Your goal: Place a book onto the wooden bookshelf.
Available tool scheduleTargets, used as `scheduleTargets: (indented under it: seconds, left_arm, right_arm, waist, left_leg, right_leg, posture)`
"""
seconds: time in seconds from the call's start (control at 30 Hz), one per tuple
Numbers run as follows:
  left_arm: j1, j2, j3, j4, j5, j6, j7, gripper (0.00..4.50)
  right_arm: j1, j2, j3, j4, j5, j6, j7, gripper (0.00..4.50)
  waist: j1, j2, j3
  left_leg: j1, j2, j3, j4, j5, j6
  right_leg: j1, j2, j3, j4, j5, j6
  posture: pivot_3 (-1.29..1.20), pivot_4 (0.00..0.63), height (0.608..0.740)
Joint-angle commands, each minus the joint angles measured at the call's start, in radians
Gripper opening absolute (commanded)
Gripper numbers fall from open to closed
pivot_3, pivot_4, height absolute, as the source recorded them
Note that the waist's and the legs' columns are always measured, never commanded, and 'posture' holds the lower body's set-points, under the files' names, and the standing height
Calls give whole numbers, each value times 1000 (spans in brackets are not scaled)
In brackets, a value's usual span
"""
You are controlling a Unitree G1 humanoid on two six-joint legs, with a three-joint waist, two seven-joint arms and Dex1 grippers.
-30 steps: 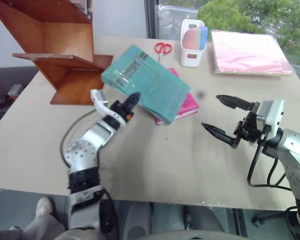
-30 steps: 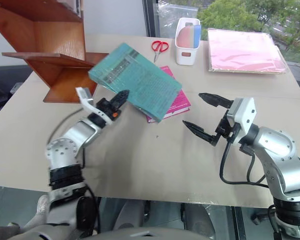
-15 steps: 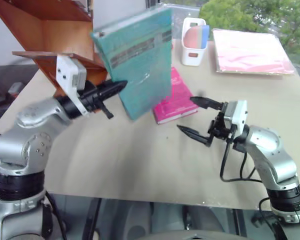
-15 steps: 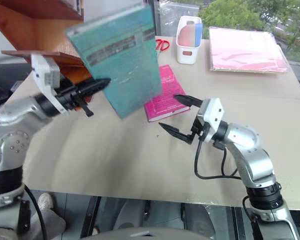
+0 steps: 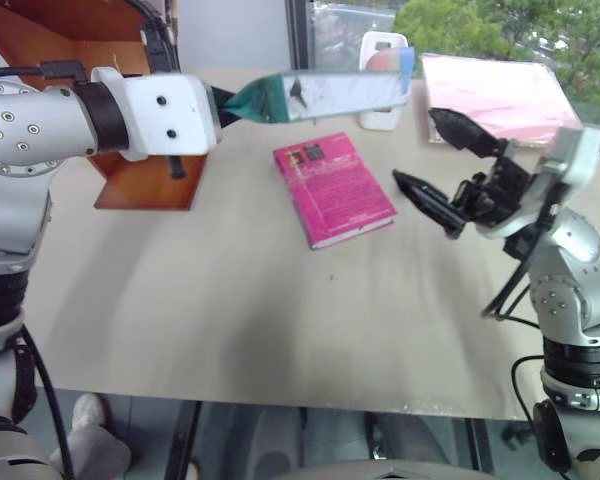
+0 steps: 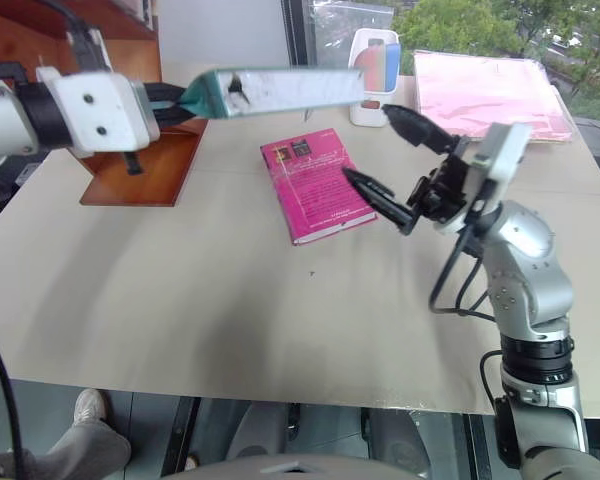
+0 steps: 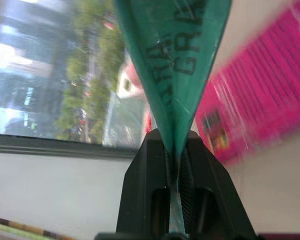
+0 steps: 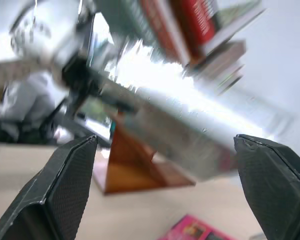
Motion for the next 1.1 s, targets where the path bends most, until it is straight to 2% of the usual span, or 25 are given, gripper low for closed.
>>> scheduleTargets:
  seconds: [0.03, 0.23, 0.4, 0.53, 0.67, 0.8, 0.93, 1.1]
  left_arm:
    - [-57, 80, 27, 50, 61, -43, -72, 22]
    - [-128, 149, 49, 128, 133, -148, -112, 22]
    - [-284, 74, 21, 138, 101, -146, -151, 22]
    - [-370, 87, -12, 219, 152, -193, -213, 22]
    - [-339, 170, -10, 254, 175, -178, -314, 22]
    - [-235, 287, 6, 329, 267, -173, -314, 22]
    - [-141, 328, 1, 435, 360, -255, -204, 22]
    - [-89, 303, -27, 596, 429, -357, -61, 22]
  right_arm:
    - [-28, -2, -38, -2, 56, 7, 0, 4500]
    - [-45, 56, 11, 64, 1, -52, 6, 4500]
    - [-79, 108, 41, 116, -33, -97, 18, 4500]
    - [-102, 128, 46, 145, -39, -116, 30, 4500]
    - [-108, 135, 46, 169, -43, -133, 47, 4500]
    - [-118, 148, 52, 176, -43, -137, 48, 4500]
    - [-132, 156, 58, 185, -53, -144, 50, 4500]
    - [-169, 169, 75, 210, -77, -158, 55, 4500]
  waist:
    - [-2, 0, 1]
    - [-6, 0, 2]
    - [-2, 0, 3]
    - [1, 0, 3]
    - [-6, 1, 3]
    - [-14, 1, 4]
    - [-18, 0, 3]
    - [-28, 0, 3]
  left_leg:
    - [0, 0, 0, 0, 0, 0]
    - [0, 2, 2, 0, 0, 0]
    - [-1, 3, 3, 1, 0, 0]
    - [-1, 2, 3, 2, 0, 0]
    - [0, 3, 3, 1, 0, 0]
    - [-1, 4, 5, 1, 0, 0]
    - [-1, 4, 5, 1, 0, 0]
    - [1, 4, 7, 2, 0, 0]
  right_leg:
    - [0, 0, 0, 0, 0, 0]
    - [-1, 2, 2, 1, 0, 0]
    - [-3, 3, 2, 2, 0, 0]
    - [-3, 2, 3, 2, 0, 0]
    - [-3, 2, 3, 3, 0, 0]
    - [-5, 2, 5, 3, 0, 0]
    - [-5, 2, 4, 4, 0, 0]
    - [-5, 2, 6, 7, 0, 0]
  posture:
    - [0, 150, 740]
    - [0, 150, 740]
    - [0, 150, 740]
    - [0, 150, 740]
    - [0, 150, 740]
    - [0, 150, 740]
    - [0, 150, 740]
    - [0, 150, 740]
